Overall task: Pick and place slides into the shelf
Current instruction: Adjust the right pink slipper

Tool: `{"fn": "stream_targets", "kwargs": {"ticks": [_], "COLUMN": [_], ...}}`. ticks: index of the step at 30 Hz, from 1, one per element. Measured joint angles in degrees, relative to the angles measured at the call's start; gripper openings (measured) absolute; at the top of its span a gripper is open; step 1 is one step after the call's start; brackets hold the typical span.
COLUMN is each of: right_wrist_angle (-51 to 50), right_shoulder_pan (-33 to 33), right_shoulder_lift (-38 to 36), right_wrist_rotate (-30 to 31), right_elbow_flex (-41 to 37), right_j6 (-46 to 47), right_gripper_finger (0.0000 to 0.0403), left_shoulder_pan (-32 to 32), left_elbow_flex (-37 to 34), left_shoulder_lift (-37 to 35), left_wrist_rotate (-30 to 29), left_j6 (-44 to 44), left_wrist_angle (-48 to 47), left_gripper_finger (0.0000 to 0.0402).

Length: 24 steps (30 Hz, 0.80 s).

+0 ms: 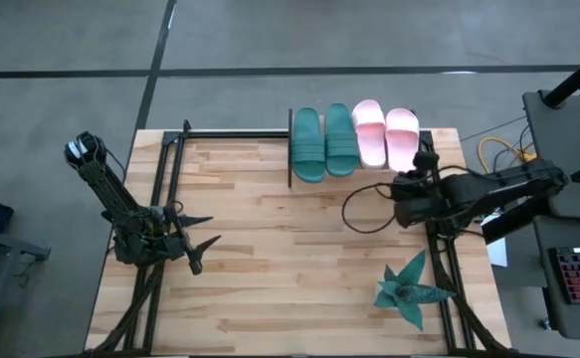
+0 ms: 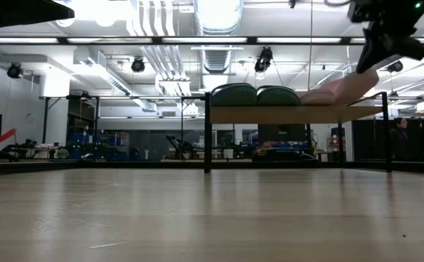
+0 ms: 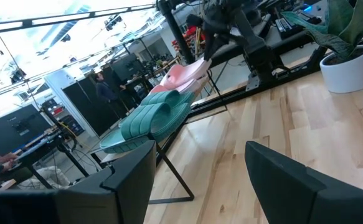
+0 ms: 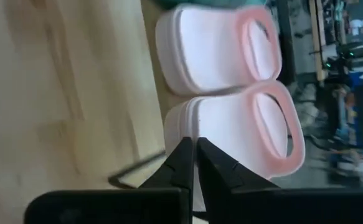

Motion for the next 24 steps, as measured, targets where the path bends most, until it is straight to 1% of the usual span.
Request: {"fn": "stream_targets", "kwargs": {"ticks": [5,8,14,21,24], "right_wrist_angle": [4.25,4.39,3.51,3.80,4.00], "right_shoulder_pan": [3.12,4.25,4.31,4.29,4.11], "right_shoulder_lift": [-6.02,-8.47,-12.45,-13.26,-12.72], "right_wrist_rotate": [-0.04,-0.02,-0.52,-0.40,3.58], "right_elbow_flex": [-0.01,-0.02,-0.68,-2.27,-2.35], "right_j6": [0.14,1.71,7.03,7.26,7.26], "right_gripper_finger": [0.0008,0.0008,0.0008,0.0008,0.0009], "left_shoulder_pan": [0.02,0.00,0.02,0.02,0.02], "left_elbow_flex": [0.00,0.00,0.00,0.00,0.00], "left_shoulder_lift": [0.01,0.02,0.00,0.02,0.00], "left_wrist_rotate": [0.00,0.00,0.00,-0.01,0.00], "left_j6": [0.00,0.00,0.00,0.00,0.00], "left_wrist_angle": [0.00,0.02,0.01,0.00,0.00], "left_gripper_finger": [0.0231,0.0231,0.0231,0.0231,0.0231]}}
